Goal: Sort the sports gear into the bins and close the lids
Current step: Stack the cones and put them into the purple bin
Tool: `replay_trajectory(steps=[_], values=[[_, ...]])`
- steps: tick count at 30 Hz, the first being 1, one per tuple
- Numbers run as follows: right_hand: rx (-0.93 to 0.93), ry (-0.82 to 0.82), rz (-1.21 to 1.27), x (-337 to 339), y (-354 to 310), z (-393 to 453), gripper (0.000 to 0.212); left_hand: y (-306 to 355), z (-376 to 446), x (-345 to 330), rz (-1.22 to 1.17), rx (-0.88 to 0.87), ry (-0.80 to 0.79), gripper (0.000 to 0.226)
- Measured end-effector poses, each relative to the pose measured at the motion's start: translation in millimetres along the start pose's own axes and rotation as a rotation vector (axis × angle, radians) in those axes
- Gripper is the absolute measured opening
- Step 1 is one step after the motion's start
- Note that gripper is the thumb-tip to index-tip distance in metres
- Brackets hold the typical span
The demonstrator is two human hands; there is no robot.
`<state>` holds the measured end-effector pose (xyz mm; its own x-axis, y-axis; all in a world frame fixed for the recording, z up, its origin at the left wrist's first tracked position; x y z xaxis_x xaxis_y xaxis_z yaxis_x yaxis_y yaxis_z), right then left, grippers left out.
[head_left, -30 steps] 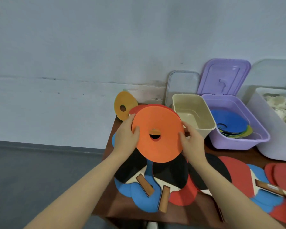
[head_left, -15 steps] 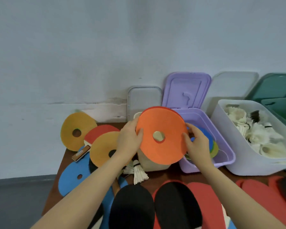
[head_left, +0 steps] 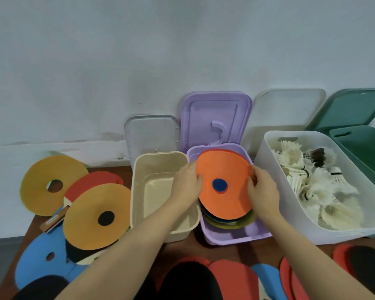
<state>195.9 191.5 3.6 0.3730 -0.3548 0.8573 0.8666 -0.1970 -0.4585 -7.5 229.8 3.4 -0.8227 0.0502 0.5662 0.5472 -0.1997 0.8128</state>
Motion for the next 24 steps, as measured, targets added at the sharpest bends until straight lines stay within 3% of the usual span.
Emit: replay_trajectory(steps=[3, 5, 13, 17, 24], values=[[0.083, -0.068, -0.16, -16.9, 14.9, 4.1, 0.032, -5.1, 4.3, -20.3, 0.446, 0.042, -0.084, 0.039], [0.139, -0.083, -0.201, -24.6, 20.9, 3.3, 0.031, -8.4, 2.5, -23.9, 0.549, 0.025, -0.088, 0.043], [0.329, -0.153, -0.084, -26.8, -5.2, -4.6, 0.032, -7.4, -24.5, 9.3, 0.56, -0.034, -0.022, 0.04], [0.449, -0.142, -0.018, -27.1, -42.1, -14.1, 0.031, -10.9, -44.9, 41.0, 0.581, -0.033, 0.014, 0.056], [0.563, -0.184, 0.108, -47.7, -121.3, -49.4, 0.028, -38.5, -85.1, 121.2, 0.569, 0.012, 0.121, 0.042]])
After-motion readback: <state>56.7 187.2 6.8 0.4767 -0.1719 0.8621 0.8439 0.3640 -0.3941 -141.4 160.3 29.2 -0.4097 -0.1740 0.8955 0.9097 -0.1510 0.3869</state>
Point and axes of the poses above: each hand's wrist, its own z-axis towards the middle knuckle, its own x-axis out of the back of the hand, y = z × x, the point moved 4 cm from there along z, towards the middle knuckle, and after that the axes turned 9 degrees about -z, right-handed, at the moved point
